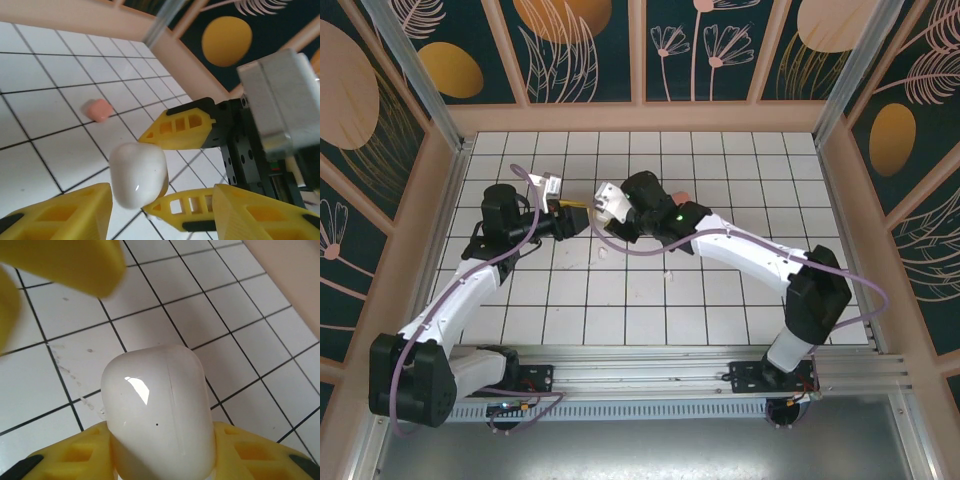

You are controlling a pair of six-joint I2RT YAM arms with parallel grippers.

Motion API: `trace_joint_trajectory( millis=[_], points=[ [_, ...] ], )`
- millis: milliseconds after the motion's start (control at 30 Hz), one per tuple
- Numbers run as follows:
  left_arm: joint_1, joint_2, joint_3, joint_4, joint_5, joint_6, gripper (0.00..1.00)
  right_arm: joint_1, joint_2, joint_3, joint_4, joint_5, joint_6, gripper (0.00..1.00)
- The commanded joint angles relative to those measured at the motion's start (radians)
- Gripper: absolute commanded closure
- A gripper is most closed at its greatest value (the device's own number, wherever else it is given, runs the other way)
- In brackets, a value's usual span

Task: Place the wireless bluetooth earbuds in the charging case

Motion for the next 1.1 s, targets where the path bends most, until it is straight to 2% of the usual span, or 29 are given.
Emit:
trace_joint_trajectory(
  millis=[0, 267, 433, 800, 1067],
  points=[
    [0.005, -0.021, 0.046, -0.081, 0.114, 0.087, 0.46, 0.025, -0.072, -0.026, 0.019, 0.07, -0.058, 0.71],
    [0.006, -0.004, 0.05, -0.079, 0.178, 0.074, 0.47, 0.064, -0.133, -0.05, 0.02, 0.131, -0.095, 0.71],
    [0.005, 0.002, 0.051, -0.063, 0.179, 0.056, 0.48, 0.081, -0.136, -0.052, 0.012, 0.152, -0.113, 0.71],
    [-0.001, 0.064, 0.063, -0.005, 0.204, 0.007, 0.46, 0.095, -0.14, -0.037, 0.007, 0.144, -0.113, 0.72],
    [-0.017, 0.101, 0.071, 0.023, 0.212, -0.005, 0.54, 0.1, -0.144, -0.027, 0.003, 0.128, -0.11, 0.72]
  ],
)
